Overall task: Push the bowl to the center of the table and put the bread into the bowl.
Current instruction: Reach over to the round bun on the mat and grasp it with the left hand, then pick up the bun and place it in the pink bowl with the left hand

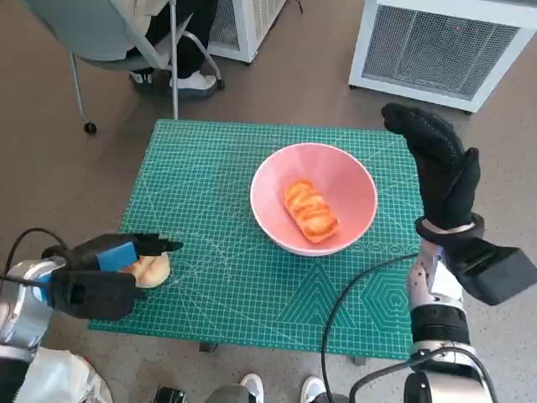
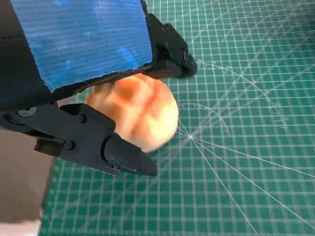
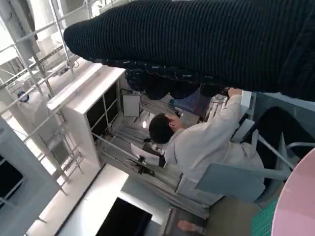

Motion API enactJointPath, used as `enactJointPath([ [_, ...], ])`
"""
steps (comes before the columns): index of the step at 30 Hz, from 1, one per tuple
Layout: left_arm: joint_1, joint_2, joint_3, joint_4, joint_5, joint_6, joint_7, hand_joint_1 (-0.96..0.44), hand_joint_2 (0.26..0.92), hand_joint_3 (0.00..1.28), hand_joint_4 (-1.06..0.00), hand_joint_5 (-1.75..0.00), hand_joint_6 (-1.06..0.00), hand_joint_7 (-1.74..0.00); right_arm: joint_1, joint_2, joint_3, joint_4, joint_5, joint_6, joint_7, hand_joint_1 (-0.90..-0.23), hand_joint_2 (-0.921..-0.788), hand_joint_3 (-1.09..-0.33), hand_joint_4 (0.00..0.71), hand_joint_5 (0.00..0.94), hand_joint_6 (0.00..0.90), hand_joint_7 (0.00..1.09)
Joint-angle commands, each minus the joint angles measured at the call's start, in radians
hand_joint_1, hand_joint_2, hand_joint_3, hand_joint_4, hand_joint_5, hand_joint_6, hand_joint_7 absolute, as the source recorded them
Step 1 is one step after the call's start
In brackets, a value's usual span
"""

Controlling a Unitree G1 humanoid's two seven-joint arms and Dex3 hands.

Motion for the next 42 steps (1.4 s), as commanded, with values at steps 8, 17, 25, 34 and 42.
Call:
enactJointPath([
  [8,-0.032,0.032,0.081,-0.075,-0.053,-0.053,0.029,0.0,0.915,0.09,-0.56,-1.38,-0.76,-0.91,0.024,-0.009,-0.002,0.0,-0.007,0.012,0.005,-0.594,-0.921,-0.785,0.351,0.0,0.235,0.27],
  [17,-0.124,0.017,0.182,-0.231,-0.204,-0.054,0.009,0.0,0.909,0.07,-0.59,-1.39,-0.81,-0.85,0.027,-0.006,0.002,-0.015,-0.015,0.013,-0.005,-0.595,-0.921,-0.784,0.351,0.0,0.236,0.27],
  [25,-0.292,-0.067,0.15,-0.279,-0.231,-0.055,0.032,0.0,0.889,0.06,-0.68,-1.16,-0.79,-1.01,0.023,0.005,0.004,-0.009,-0.028,0.005,-0.014,-0.6,-0.921,-0.783,0.352,0.001,0.237,0.27],
  [34,-0.546,-0.221,0.0,-0.121,-0.112,-0.215,0.074,0.0,0.899,0.05,-0.69,-1.11,-0.76,-1.08,0.013,0.013,0.005,0.003,-0.04,0.0,-0.028,-0.599,-0.921,-0.786,0.349,0.0,0.235,0.27],
  [42,-0.724,-0.363,-0.105,0.216,-0.035,-0.358,0.12,0.0,0.914,0.04,-0.69,-1.06,-0.72,-1.17,0.012,0.014,0.005,0.0,-0.04,-0.004,-0.031,-0.599,-0.921,-0.784,0.349,0.0,0.235,0.27],
])
